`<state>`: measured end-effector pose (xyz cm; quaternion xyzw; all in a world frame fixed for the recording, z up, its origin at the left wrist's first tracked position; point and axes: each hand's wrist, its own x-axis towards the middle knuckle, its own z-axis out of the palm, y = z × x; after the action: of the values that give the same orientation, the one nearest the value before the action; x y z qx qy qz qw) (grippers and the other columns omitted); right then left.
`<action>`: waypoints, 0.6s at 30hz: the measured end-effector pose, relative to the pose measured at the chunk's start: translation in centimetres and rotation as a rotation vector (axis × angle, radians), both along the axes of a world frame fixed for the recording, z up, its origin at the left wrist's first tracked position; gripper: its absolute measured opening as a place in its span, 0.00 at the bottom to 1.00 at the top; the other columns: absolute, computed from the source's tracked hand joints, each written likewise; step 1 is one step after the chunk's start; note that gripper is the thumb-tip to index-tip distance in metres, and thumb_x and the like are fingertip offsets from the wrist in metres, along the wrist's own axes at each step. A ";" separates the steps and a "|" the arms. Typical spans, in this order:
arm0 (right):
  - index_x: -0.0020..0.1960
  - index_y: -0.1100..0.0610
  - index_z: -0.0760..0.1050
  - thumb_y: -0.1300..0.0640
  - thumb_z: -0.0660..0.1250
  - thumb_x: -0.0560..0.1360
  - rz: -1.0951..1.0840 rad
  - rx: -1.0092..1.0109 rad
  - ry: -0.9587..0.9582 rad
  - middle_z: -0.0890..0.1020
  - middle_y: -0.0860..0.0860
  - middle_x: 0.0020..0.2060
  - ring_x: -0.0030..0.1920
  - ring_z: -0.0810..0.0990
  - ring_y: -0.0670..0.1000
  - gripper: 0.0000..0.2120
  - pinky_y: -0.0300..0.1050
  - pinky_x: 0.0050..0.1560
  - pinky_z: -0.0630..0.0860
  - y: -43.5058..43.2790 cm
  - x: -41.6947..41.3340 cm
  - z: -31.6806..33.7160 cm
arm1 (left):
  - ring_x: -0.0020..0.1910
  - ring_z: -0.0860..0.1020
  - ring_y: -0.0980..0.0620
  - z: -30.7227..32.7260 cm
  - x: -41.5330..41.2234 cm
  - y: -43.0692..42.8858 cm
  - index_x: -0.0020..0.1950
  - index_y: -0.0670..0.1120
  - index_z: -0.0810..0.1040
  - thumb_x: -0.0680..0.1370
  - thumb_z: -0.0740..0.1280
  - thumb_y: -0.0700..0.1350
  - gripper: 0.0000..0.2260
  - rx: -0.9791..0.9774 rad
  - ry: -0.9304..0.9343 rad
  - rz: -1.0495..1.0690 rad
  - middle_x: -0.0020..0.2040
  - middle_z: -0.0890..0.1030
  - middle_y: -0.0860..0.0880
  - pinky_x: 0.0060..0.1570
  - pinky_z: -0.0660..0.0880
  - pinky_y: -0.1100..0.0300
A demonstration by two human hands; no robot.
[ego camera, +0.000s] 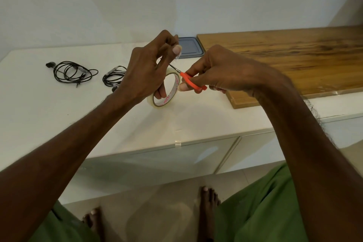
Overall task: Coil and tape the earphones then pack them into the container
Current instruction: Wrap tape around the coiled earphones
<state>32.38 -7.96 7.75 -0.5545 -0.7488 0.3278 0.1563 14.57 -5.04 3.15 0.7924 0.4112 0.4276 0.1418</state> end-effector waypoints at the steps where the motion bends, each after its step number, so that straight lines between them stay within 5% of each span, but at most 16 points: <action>1: 0.53 0.57 0.85 0.46 0.74 0.69 -0.002 0.007 -0.009 0.85 0.52 0.35 0.27 0.74 0.43 0.19 0.38 0.28 0.72 0.0 -0.1 0.0 | 0.21 0.78 0.54 0.0 0.0 0.0 0.51 0.45 0.69 0.84 0.59 0.49 0.08 0.002 -0.001 -0.001 0.63 0.81 0.52 0.23 0.66 0.75; 11: 0.50 0.56 0.85 0.47 0.73 0.70 -0.059 -0.011 0.064 0.86 0.48 0.35 0.25 0.75 0.43 0.15 0.34 0.24 0.71 -0.2 0.5 -0.5 | 0.17 0.76 0.54 0.0 -0.2 -0.1 0.51 0.46 0.68 0.84 0.58 0.53 0.11 -0.028 -0.081 0.020 0.39 0.80 0.61 0.17 0.67 0.67; 16: 0.48 0.56 0.85 0.46 0.74 0.70 -0.116 -0.006 0.146 0.86 0.48 0.34 0.23 0.75 0.44 0.15 0.34 0.23 0.71 0.0 1.3 -0.5 | 0.16 0.76 0.54 0.0 -0.2 -0.2 0.51 0.46 0.68 0.84 0.58 0.53 0.10 -0.038 -0.090 0.012 0.37 0.81 0.60 0.17 0.68 0.66; 18: 0.48 0.56 0.85 0.46 0.75 0.69 -0.159 -0.014 0.079 0.86 0.48 0.33 0.23 0.77 0.44 0.15 0.33 0.22 0.71 0.4 1.5 -1.1 | 0.17 0.76 0.53 0.0 -0.2 -0.2 0.50 0.47 0.67 0.84 0.58 0.53 0.10 -0.039 -0.097 0.003 0.43 0.84 0.57 0.17 0.68 0.65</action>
<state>33.89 -7.54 6.66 -0.6001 -0.6932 0.3413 0.2073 14.36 -5.26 3.15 0.7671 0.4134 0.4577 0.1766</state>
